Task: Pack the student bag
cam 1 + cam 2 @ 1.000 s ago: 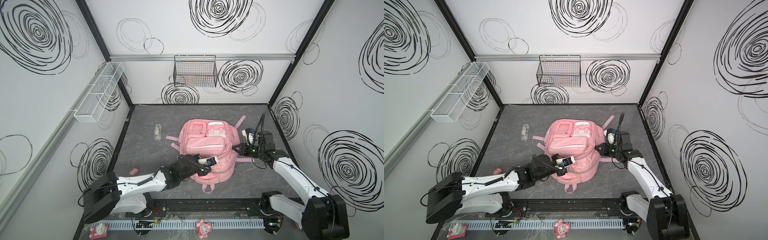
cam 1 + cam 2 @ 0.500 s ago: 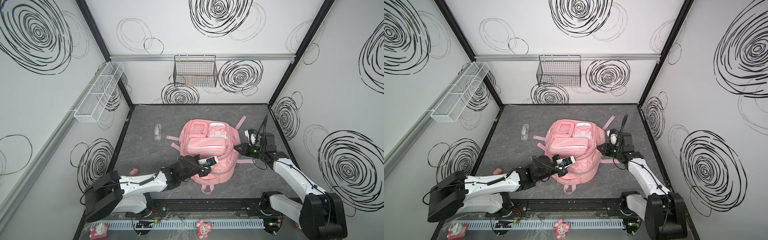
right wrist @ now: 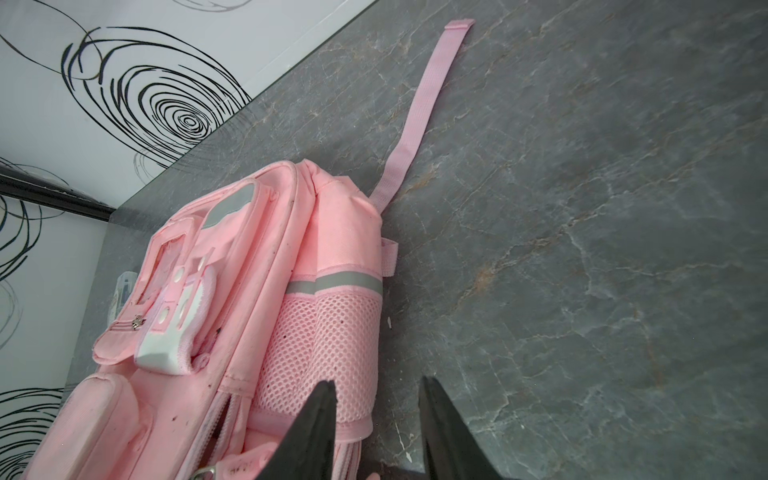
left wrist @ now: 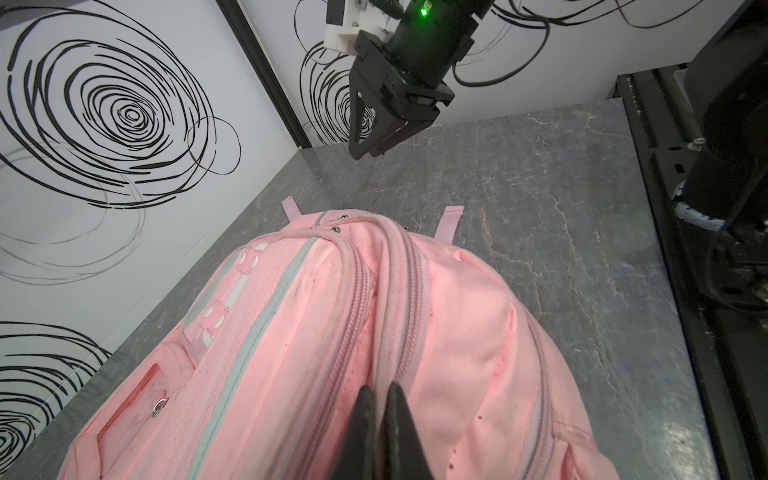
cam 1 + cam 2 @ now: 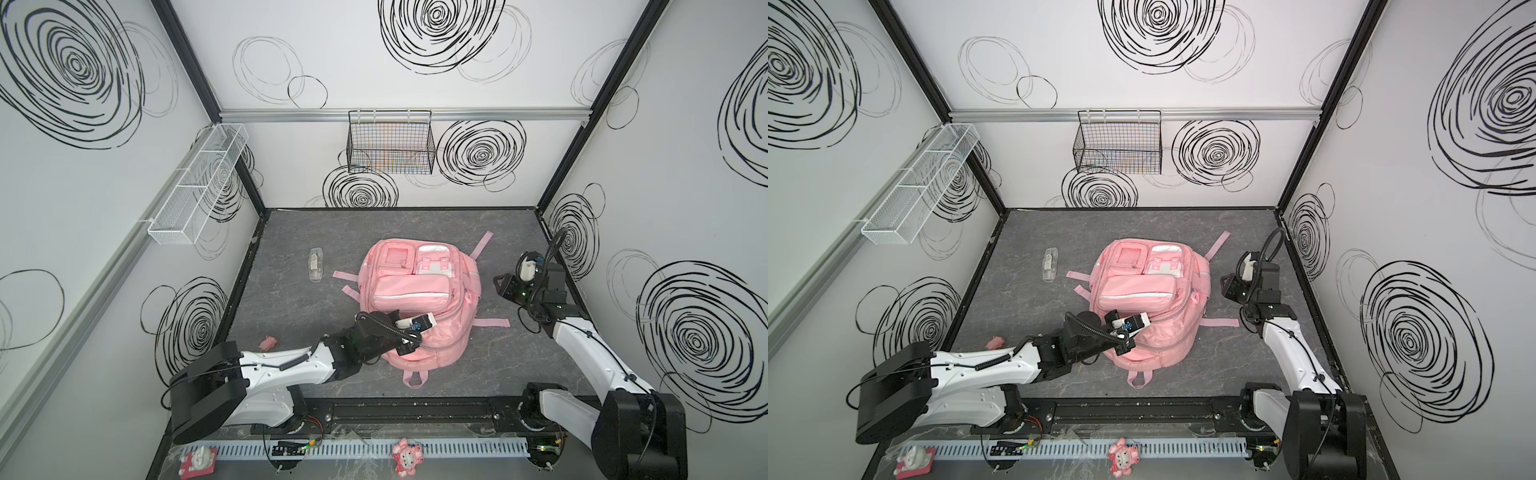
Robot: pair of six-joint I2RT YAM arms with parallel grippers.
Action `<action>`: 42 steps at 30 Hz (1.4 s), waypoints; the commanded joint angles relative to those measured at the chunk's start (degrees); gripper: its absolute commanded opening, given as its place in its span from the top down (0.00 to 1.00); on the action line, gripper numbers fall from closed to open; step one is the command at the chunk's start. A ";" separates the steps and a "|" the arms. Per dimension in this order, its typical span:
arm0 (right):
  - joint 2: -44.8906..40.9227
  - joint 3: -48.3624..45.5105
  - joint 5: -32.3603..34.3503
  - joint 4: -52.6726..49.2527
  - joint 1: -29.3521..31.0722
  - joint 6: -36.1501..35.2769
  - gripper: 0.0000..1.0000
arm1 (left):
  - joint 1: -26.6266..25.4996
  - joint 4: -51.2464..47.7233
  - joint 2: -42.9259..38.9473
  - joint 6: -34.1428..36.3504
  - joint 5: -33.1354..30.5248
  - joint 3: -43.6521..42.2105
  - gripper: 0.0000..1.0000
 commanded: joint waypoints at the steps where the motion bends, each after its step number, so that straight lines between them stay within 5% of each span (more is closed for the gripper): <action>1: -1.38 1.49 -0.16 0.95 0.32 0.41 0.62 | 0.25 6.22 0.34 -2.70 0.62 1.62 0.92; 8: -2.76 2.27 -1.44 0.43 1.07 0.32 0.60 | 0.33 5.02 -0.15 -3.81 1.41 2.88 0.70; 29: -2.98 4.06 -7.66 0.80 2.97 1.86 0.55 | 0.71 2.33 -5.76 -8.83 -2.90 5.30 0.48; 37: 3.83 6.68 -9.74 3.19 14.02 0.39 0.51 | 5.86 -7.47 -3.54 -24.60 -9.07 9.78 0.45; 42: 8.91 7.14 -13.93 5.70 18.03 -1.03 0.49 | 9.90 -14.02 -3.23 -32.85 -7.21 10.57 0.45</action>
